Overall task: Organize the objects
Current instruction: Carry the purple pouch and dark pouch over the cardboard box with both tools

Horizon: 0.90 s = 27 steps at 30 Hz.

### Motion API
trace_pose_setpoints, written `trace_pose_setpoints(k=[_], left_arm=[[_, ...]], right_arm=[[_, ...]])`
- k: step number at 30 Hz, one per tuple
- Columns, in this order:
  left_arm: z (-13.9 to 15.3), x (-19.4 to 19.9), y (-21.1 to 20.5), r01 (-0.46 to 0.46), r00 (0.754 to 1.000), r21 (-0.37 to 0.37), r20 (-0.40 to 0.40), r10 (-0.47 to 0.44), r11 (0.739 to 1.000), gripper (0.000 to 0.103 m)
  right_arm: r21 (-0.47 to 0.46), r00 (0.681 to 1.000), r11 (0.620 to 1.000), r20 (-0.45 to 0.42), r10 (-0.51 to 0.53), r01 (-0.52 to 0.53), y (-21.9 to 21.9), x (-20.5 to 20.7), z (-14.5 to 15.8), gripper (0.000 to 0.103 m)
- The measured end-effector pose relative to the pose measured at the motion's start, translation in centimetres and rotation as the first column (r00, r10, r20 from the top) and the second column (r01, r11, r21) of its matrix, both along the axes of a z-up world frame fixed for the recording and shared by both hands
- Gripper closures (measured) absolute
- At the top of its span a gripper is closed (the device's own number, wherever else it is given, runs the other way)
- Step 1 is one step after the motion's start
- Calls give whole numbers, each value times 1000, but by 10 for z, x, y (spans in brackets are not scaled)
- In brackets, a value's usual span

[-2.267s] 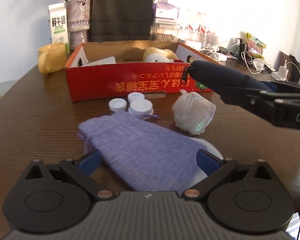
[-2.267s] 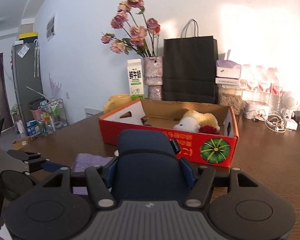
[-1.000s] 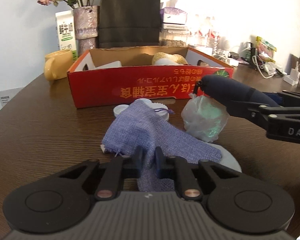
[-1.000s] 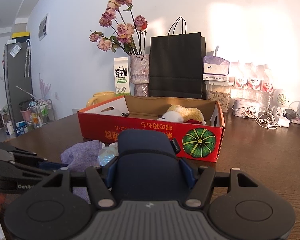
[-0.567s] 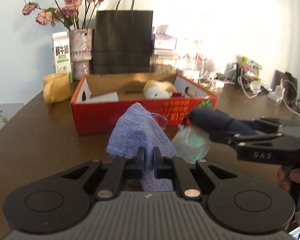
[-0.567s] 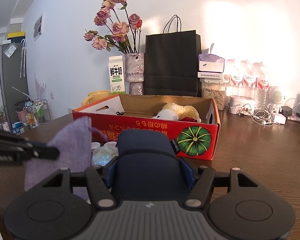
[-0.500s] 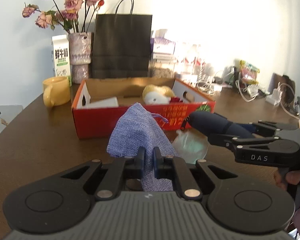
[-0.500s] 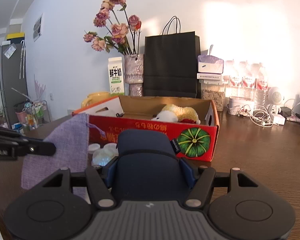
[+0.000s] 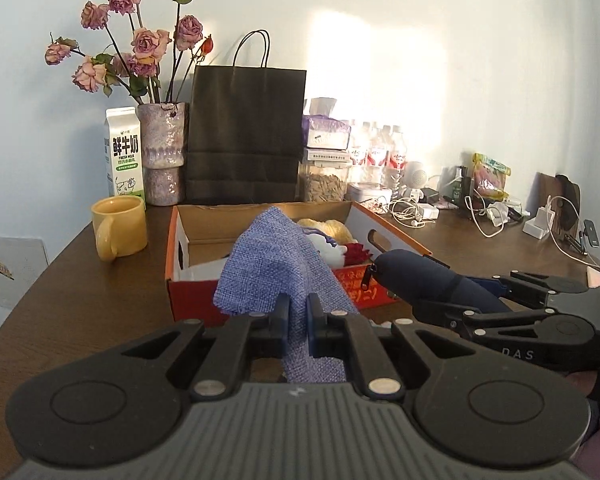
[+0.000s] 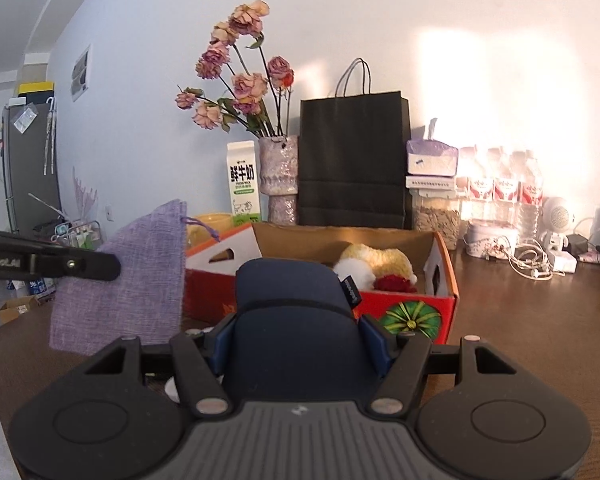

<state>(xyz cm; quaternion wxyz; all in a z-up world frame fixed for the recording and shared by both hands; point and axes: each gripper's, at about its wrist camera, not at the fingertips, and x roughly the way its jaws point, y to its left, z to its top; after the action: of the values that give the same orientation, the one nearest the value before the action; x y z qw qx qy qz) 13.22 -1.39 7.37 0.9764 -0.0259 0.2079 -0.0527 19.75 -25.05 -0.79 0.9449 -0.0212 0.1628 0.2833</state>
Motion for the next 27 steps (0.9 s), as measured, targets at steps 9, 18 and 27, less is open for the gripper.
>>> trace_pose_setpoints(k=[9,18,27], left_arm=[[4,25,7,23,1000,-21,6,-22,1000,94],[16,75,24,2,999,-42,54,0,999,94],[14,140,46,-29,998,-55,52,32,998,94]], right_arm=[[-18,1000,1000,17,-1,2,19,12,12,40],[-36,998,999,52,-22,24,45,53,29,40],[-56,999,998,35,-12,14,87,116,33,40]])
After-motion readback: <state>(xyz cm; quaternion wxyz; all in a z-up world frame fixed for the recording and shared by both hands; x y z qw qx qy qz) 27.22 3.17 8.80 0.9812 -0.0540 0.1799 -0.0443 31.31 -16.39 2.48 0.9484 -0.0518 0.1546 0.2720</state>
